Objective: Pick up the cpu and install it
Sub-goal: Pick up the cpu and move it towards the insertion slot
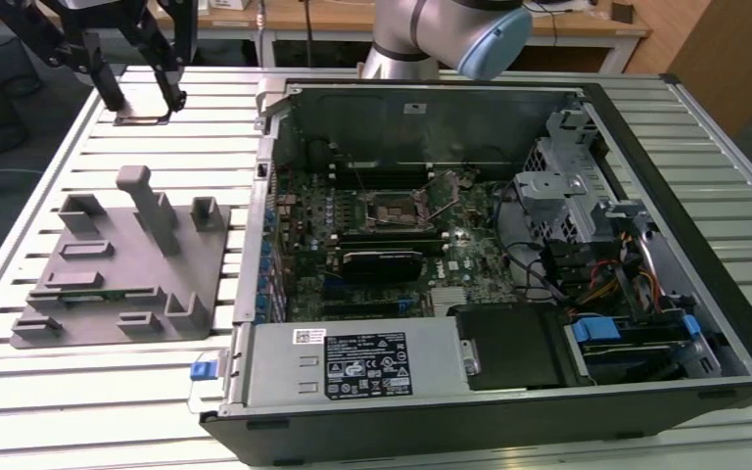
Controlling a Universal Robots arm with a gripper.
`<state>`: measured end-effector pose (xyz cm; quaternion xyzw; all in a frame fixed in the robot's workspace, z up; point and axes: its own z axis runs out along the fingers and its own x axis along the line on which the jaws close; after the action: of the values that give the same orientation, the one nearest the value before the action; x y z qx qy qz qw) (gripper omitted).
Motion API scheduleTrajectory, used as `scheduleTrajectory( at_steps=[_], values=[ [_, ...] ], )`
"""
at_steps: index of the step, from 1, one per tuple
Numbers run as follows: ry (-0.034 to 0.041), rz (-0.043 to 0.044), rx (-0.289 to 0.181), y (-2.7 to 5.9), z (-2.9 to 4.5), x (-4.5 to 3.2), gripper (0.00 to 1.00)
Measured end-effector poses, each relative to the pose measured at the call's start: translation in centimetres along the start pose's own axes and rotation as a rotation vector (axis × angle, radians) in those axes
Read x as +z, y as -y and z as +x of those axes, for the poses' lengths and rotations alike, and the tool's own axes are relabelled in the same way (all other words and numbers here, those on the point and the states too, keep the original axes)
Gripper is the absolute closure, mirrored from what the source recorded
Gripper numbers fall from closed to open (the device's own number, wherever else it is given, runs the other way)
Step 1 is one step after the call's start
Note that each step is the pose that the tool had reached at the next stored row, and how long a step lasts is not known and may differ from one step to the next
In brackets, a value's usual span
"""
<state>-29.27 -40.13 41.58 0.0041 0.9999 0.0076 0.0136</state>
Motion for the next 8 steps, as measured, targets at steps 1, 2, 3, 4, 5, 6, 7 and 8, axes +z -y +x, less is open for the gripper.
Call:
scheduleTrajectory(
  at_steps=[1,2,3,4,5,6,7,8],
  values=[
    [-0.0001,0.0000,0.000,0.00,-0.05,0.00,0.47],
    [-0.0001,0.0001,0.000,0.00,-0.11,0.00,0.47],
    [-0.0001,0.0000,0.000,0.00,-0.17,0.00,0.47],
    [0.0000,0.0000,0.000,0.00,-0.24,0.01,0.47],
    [0.0000,0.0000,0.000,0.00,-0.29,0.01,0.47],
    [-0.0001,0.0001,0.000,0.00,-0.33,0.00,0.47],
    [-0.0001,0.0001,0.000,0.00,-0.38,0.01,0.47],
    [0.0000,0.0000,0.000,0.00,-0.42,0.01,0.47]
  ],
)
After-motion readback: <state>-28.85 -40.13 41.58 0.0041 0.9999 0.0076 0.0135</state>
